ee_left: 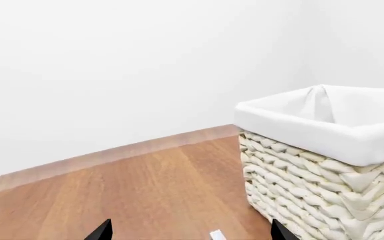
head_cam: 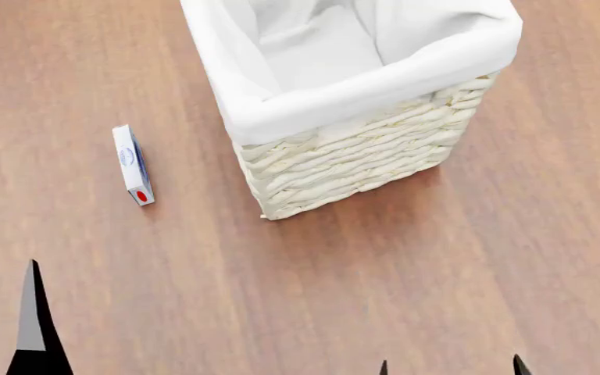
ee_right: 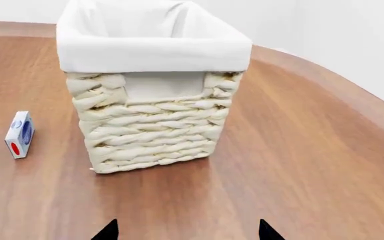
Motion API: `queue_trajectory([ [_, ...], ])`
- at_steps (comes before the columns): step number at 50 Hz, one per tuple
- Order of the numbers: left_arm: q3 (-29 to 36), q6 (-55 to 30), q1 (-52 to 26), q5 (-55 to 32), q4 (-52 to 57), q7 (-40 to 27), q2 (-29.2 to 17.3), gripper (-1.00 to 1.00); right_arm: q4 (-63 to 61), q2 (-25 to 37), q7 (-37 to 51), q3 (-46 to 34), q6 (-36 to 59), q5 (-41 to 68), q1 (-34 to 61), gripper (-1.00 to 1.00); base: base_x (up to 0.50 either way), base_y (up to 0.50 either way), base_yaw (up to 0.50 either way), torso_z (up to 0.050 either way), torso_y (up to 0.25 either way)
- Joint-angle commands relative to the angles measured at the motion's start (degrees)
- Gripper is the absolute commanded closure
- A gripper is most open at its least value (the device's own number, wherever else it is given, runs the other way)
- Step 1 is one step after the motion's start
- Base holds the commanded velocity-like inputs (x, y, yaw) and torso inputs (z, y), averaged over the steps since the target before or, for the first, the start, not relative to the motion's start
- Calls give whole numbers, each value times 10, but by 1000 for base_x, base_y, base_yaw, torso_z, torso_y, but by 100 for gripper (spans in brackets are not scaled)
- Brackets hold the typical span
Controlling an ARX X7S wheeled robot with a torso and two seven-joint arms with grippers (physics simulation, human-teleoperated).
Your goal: Pick up the alphabet soup and the cream cheese box, and put them in the basket.
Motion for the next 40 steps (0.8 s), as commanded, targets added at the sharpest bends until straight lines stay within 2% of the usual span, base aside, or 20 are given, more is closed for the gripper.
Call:
queue_trajectory([
  [1,1,1,1,-1,0,-2,-2,-100,6,10,18,7,26,54,-5,-100,0,0,0,0,0],
  [40,14,0,-18,-11,-8,1,-2,-100,42,23,17,5,19,127,-45,-100,0,0,0,0,0],
])
